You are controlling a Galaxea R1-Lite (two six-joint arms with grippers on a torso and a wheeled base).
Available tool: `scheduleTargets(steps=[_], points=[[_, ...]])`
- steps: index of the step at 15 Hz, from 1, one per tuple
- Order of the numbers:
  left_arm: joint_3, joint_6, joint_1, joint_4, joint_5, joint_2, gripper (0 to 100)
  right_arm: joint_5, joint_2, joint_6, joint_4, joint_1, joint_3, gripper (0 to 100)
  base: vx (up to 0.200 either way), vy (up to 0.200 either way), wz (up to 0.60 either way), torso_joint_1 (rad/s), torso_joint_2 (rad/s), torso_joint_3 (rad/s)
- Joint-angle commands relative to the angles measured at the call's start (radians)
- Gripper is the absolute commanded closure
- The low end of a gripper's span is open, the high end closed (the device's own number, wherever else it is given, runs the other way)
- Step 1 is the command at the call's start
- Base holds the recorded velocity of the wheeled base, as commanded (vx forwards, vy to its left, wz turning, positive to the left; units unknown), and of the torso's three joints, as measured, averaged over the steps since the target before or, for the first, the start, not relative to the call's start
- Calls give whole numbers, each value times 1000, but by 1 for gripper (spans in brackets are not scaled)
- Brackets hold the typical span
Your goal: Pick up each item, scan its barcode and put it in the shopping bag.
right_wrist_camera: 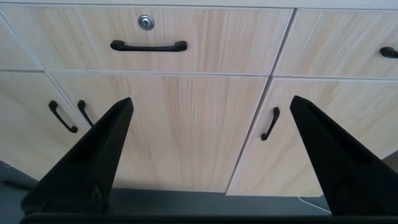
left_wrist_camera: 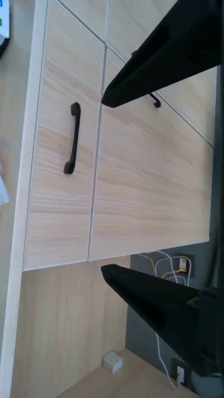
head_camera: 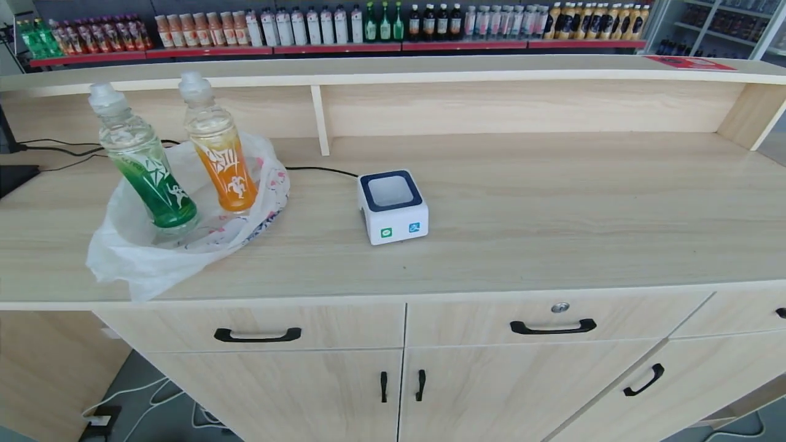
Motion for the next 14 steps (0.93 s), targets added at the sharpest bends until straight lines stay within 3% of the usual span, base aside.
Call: scheduleTargets(steps=[1,14], points=[[0,-1,1,-1,0,2,0,0,0,0,0,-1,0,0,-200,0,0,-17,-2,-2],[0,-1,1,-1,0,2,0,0,0,1,0,1,0,0,-200,0,0,1,1,1]])
